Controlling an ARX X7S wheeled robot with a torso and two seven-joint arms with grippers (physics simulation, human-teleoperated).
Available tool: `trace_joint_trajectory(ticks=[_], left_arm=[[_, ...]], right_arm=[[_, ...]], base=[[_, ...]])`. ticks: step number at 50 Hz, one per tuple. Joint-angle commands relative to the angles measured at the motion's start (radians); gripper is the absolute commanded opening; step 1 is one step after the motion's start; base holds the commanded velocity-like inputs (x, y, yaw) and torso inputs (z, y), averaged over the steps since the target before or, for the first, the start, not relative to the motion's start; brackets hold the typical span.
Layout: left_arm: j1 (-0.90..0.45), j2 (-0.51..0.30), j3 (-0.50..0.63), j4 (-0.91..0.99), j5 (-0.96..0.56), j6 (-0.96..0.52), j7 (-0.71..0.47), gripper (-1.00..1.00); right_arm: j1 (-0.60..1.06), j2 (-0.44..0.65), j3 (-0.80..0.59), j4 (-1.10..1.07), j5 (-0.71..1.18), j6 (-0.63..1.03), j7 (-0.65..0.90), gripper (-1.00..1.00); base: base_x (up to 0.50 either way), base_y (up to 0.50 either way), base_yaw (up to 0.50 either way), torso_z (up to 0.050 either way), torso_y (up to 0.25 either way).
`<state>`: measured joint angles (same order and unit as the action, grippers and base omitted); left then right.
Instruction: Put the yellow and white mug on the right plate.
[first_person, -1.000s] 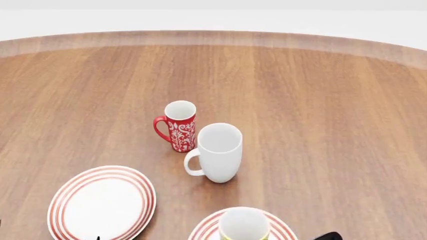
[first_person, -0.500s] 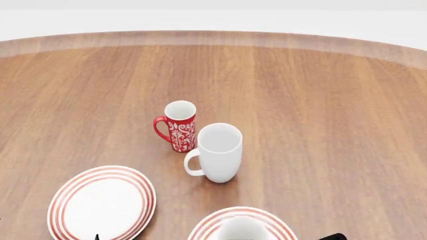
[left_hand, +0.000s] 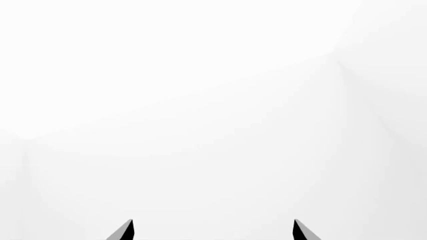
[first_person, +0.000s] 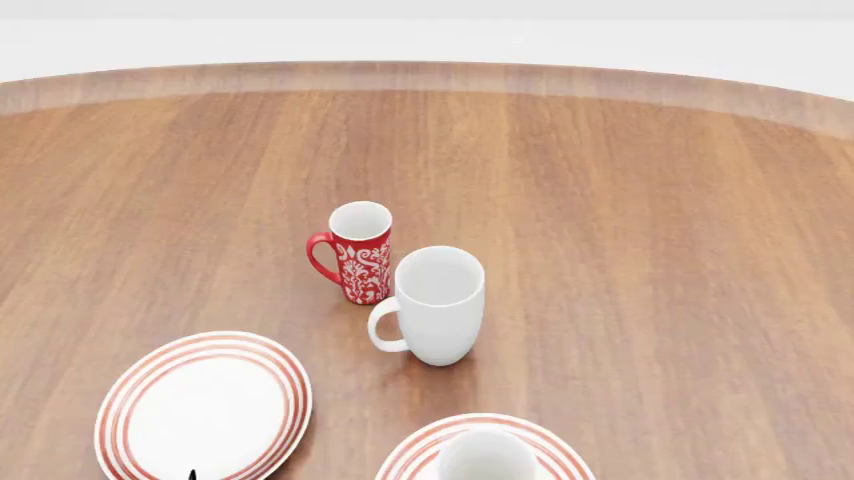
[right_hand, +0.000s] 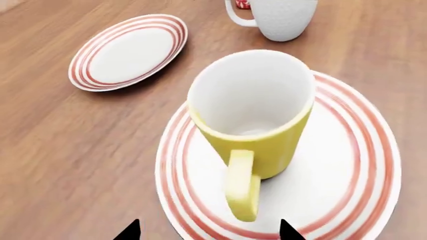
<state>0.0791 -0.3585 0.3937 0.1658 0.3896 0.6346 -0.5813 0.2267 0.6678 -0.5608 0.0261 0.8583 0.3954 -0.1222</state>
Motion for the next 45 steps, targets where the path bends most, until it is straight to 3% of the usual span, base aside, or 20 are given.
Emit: trace_joint_trajectory(ticks=[1,14,21,30,45], left_arm=[[0.004,0.016,-0.019,0.009,0.011,-0.007,0.022,1.00],[-0.016,0.017,-0.011,-0.021,-0.079,-0.047,0.044,1.00],[-0.040,0.027,-0.027,-0.060,-0.221,-0.116,0.065,1.00],[-0.060,0.006,-0.065,-0.137,-0.412,-0.162,0.099,1.00],[-0.045,-0.032,-0.205,-0.228,-0.423,-0.151,-0.016,1.00]], right_arm=[[-0.087,0.019,0.043,-0.117,0.026,-0.016,0.008,1.00],[-0.191,-0.028,0.076,-0.163,-0.088,-0.201,0.101,1.00],[-0.260,-0.189,0.206,-0.023,-0.333,-0.597,0.282,1.00],[-0.299,-0.308,0.331,0.054,-0.458,-1.002,0.328,1.00],[-0.273,-0.401,0.478,0.171,-0.607,-1.187,0.472,1.00]], base=[[0.00,0.00,0.00,0.000,0.000],[0.00,0.00,0.00,0.000,0.000],[0.00,0.00,0.00,0.000,0.000],[0.00,0.00,0.00,0.000,0.000],[0.00,0.00,0.00,0.000,0.000]])
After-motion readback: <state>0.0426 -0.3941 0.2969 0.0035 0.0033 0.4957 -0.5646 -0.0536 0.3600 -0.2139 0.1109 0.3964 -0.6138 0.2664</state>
